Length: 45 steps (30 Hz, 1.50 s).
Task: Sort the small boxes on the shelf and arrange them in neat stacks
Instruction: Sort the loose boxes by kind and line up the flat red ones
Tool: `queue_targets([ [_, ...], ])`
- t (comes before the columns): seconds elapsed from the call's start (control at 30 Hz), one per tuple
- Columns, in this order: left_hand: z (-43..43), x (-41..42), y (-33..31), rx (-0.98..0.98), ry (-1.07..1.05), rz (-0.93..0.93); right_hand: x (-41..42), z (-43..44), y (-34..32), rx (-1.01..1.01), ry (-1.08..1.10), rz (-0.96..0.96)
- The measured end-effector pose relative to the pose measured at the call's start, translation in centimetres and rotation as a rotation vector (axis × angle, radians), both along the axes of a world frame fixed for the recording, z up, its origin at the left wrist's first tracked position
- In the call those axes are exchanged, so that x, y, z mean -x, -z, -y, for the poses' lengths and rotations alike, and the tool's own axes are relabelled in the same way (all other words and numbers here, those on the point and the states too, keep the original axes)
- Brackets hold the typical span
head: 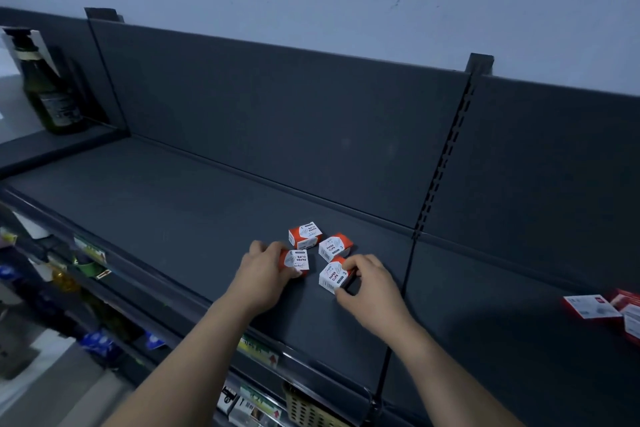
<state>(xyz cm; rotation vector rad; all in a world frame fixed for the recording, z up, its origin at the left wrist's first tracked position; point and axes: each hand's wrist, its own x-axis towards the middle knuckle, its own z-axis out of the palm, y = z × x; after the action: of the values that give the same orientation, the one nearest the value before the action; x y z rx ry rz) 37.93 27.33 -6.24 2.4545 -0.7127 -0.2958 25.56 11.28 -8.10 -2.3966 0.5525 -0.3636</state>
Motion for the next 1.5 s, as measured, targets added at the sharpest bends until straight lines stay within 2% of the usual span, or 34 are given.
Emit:
queue_targets([
  [0.17,0.4,-1.1,0.2,-0.011,0.036,0.012,-0.7,-0.8,-0.4,0.010,-0.005,0.028],
  [0.3,0.6,-1.5,-0.5,-0.014,0.104,0.190,-0.2,-1.6,-1.2,0.025,0.021,0.075],
  [0.5,2.5,0.3,-3.0,0.070,0.272,0.399,2.8,-1.8,-2.3,0.136,0.194,0.030],
  [0.67,4.4,3.3,-3.7,0.116,0.454,0.494,6.9,-2.0,-3.0,0.178,0.351,-0.069],
  [1.17,12.4,15.6,-4.7,0.174,0.833,0.452,22.9,1.3,-4.0,0.212,0.730,-0.127],
  [1.5,22.8,25.6,-3.9,0.144,0.874,0.315,34.7,10.3,-4.8,0.195,0.840,-0.221],
])
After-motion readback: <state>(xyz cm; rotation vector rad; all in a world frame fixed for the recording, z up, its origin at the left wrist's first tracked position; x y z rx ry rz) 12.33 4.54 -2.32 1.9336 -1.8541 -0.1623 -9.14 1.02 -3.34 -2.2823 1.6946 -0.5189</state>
